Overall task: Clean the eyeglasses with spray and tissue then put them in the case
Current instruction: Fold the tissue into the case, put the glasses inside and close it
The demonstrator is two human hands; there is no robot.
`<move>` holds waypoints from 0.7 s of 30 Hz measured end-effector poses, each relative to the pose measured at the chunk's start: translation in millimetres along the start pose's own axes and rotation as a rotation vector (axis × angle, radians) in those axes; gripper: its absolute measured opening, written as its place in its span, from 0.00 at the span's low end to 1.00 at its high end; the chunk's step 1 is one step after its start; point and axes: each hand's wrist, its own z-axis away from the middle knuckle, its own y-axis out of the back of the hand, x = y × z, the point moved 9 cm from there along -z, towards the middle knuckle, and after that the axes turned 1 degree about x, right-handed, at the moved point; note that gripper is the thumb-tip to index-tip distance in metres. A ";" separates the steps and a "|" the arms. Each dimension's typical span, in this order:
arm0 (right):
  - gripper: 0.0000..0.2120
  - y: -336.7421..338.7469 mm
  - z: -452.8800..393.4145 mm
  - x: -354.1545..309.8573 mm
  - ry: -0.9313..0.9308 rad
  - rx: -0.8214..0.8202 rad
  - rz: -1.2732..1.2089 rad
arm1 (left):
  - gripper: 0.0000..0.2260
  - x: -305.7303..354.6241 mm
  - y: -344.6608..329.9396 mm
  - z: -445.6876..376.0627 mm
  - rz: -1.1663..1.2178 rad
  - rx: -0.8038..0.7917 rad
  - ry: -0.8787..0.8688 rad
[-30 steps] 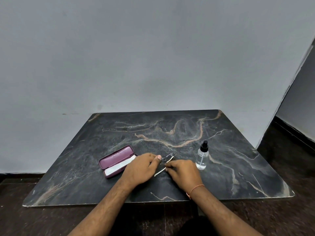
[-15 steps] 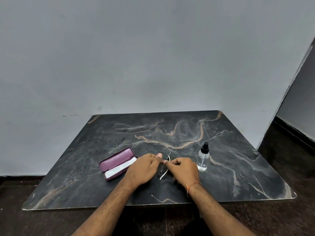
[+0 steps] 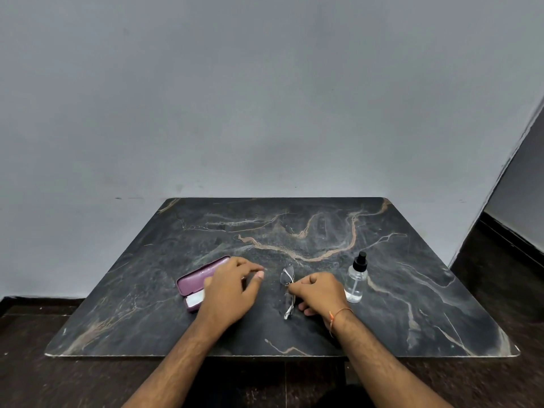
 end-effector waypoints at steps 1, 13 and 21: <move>0.08 -0.8 -0.9 0.3 0.004 -0.008 -0.015 | 0.18 -11.8 12.6 5.3 -0.004 0.073 0.000; 0.05 5.2 0.1 -2.8 0.058 -0.058 -0.060 | 0.57 -150.9 44.6 54.6 -0.035 -0.115 0.380; 0.02 21.9 12.7 -17.5 0.127 -0.034 -0.024 | 0.45 -136.9 30.8 29.7 0.078 -0.164 0.299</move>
